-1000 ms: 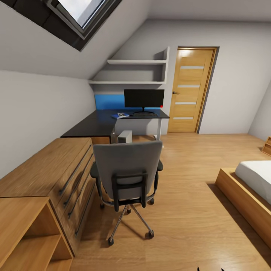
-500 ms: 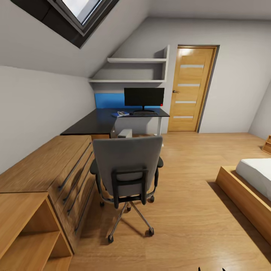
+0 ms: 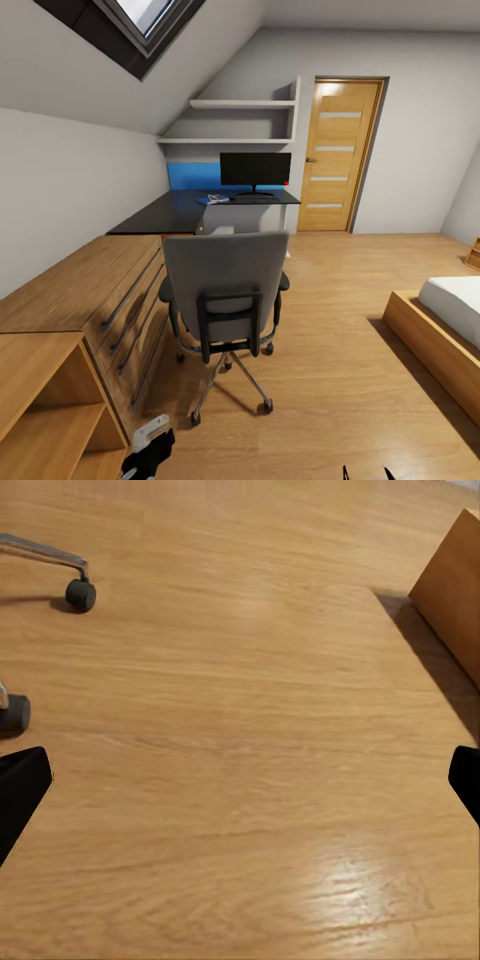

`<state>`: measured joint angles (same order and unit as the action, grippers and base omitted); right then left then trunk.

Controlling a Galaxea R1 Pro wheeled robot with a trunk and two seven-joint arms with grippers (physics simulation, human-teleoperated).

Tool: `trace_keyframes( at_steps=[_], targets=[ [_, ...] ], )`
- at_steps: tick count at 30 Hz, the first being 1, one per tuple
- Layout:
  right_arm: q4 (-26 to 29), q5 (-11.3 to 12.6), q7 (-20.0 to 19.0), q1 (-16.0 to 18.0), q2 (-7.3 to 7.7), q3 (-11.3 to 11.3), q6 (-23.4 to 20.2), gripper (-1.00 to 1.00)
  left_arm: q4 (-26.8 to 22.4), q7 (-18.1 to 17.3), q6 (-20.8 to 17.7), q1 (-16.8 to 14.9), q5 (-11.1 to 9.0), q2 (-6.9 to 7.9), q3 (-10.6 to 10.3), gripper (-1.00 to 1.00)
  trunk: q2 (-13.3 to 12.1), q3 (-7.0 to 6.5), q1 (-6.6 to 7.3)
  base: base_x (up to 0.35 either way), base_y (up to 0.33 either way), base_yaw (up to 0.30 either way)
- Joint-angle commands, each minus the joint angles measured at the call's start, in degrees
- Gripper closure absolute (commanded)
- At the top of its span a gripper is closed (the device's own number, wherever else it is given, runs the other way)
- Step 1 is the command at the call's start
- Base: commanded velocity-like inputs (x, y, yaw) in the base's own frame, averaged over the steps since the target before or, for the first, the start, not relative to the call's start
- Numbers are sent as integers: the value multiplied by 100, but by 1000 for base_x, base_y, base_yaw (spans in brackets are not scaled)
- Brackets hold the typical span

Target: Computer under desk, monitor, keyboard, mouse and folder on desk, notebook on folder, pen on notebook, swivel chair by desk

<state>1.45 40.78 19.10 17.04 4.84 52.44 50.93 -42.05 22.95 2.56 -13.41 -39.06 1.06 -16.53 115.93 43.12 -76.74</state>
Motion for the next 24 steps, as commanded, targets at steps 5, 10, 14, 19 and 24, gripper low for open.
trace_keyframes(
  at_steps=[5,10,14,19,24],
  targets=[
    [234,10,78,73,-2,37,-57,-100,16,121,-293,-425,-52,19,-43,-100,205,97,-110,0,0,0],
    [547,27,93,326,-12,27,-285,-100,146,135,-481,-675,-47,24,-43,-100,405,186,-219,0,0,0],
    [986,53,112,692,-16,9,-961,-100,239,138,-544,-801,-28,19,-43,-100,566,258,-307,0,0,0],
    [1502,66,174,1143,-20,-168,-2088,-100,282,135,-551,-855,-30,-8,-43,-100,766,348,-417,0,0,0],
    [1924,69,178,1457,-25,-583,-2988,-100,304,134,-537,-869,-20,-39,-60,-100,967,438,-527,0,0,0]
  ],
)
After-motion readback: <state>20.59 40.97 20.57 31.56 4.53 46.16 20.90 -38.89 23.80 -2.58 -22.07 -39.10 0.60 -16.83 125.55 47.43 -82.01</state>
